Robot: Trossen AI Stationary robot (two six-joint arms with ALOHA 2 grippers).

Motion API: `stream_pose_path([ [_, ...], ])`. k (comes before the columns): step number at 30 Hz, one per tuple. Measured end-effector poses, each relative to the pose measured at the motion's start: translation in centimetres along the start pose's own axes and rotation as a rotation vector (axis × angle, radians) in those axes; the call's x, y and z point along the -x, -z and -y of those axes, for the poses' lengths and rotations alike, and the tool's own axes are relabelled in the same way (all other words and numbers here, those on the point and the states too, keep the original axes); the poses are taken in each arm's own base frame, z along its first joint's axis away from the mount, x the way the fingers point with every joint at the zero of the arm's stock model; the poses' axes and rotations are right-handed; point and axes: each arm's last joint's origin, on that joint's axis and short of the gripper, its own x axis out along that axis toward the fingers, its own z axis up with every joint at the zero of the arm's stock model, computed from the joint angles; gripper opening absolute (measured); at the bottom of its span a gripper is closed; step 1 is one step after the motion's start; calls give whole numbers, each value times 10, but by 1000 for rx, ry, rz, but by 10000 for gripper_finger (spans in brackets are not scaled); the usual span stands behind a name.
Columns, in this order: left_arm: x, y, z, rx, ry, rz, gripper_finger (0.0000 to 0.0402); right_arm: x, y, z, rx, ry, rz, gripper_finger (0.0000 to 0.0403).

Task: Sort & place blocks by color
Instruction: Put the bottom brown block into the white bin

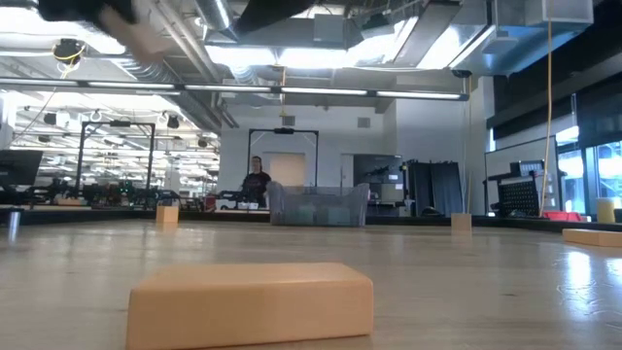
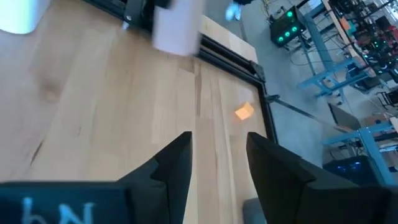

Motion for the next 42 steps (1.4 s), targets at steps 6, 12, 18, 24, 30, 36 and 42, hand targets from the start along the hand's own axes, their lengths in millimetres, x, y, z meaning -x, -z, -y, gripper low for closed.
stream_pose_path([
  [6, 11, 26, -5, -17, -8, -302, 122, 12, -5, 13, -28, 76, 9, 155],
  [12, 23, 57, -3, -15, -31, -572, 122, 20, -6, 21, -37, 124, 1, 155],
  [18, 29, 92, 3, -9, -120, -701, 122, 20, -7, 22, -42, 126, 6, 155],
  [24, 25, 128, 17, 5, -182, -778, 122, 20, -7, 22, -43, 126, 7, 155],
  [30, 11, 158, 32, 20, -213, -801, 122, 20, -7, 22, -43, 126, 7, 155],
  [36, -8, 180, 39, 0, -320, -863, 122, 20, -7, 22, -42, 125, 8, 155],
  [42, -19, 190, 41, -7, -354, -844, 122, 20, -7, 22, -40, 125, 8, 155],
])
